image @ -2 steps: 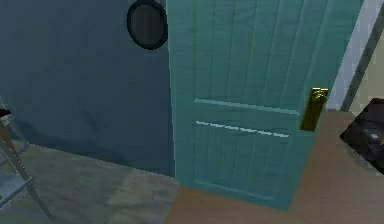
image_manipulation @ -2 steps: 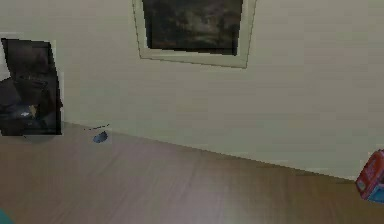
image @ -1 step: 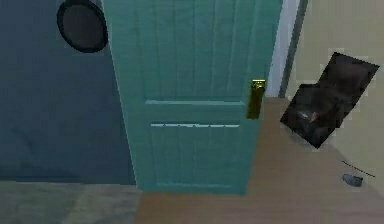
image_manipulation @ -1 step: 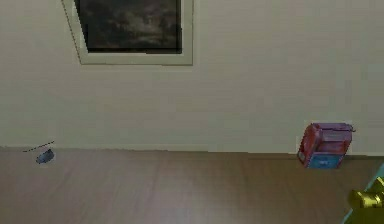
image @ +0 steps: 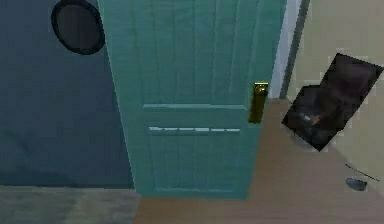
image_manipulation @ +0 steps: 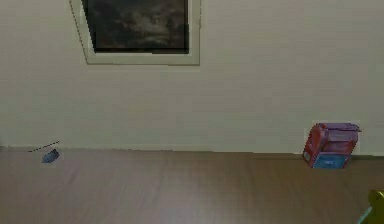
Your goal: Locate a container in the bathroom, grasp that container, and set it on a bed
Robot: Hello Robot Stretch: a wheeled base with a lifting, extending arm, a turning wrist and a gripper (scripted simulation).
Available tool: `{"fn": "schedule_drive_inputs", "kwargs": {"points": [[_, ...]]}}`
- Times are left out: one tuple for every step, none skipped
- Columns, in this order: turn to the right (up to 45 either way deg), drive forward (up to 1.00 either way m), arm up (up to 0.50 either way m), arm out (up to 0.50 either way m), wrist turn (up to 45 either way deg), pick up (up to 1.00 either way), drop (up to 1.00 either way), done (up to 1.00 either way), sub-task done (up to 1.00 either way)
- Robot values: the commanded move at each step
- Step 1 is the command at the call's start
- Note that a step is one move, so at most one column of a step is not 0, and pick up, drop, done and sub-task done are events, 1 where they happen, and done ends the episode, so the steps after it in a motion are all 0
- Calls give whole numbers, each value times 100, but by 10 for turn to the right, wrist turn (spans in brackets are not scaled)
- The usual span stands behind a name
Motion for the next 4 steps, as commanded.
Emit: {"fn": "schedule_drive_inputs", "kwargs": {"points": [[450, 0, 0, 0, 0, 0, 0, 0, 0], [360, 0, 0, 0, 0, 0, 0, 0, 0], [0, 60, 0, 0, 0, 0, 0, 0, 0], [450, 0, 0, 0, 0, 0, 0, 0, 0]]}}
